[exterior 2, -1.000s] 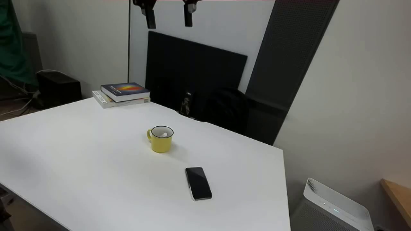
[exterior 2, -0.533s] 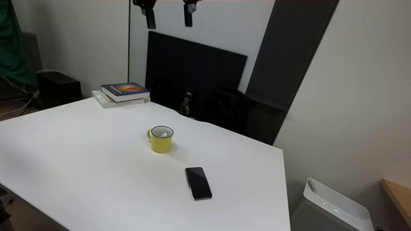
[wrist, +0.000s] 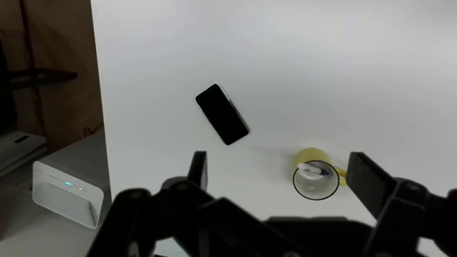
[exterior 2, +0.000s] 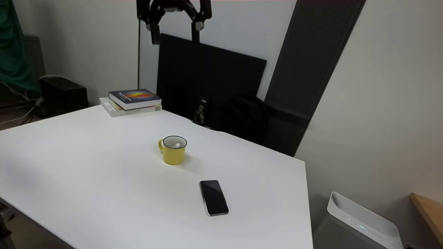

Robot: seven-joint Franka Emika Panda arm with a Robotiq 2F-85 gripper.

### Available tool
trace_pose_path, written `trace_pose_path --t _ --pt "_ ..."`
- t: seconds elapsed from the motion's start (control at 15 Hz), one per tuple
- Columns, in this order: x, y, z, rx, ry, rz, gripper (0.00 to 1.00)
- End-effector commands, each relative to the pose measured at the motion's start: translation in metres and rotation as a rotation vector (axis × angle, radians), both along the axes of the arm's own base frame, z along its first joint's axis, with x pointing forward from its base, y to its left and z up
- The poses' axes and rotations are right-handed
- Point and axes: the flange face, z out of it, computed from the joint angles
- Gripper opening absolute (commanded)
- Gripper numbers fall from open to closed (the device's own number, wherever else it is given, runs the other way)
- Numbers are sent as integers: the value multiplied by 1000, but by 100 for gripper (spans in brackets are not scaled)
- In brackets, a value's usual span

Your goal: Remove the marker from the cup and put it on the table

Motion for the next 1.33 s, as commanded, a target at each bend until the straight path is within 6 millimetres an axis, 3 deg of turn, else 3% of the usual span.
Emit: trace_pose_path --t 0.0,0.27,0.53,1.0,1.27 --pt "21 9 -59 55 154 111 100" --pt "34 15 -132 79 355 258 100" --pt "44 15 -174 51 377 295 100" --pt "52 25 -207 49 253 275 100" --pt "51 22 -204 66 277 305 100"
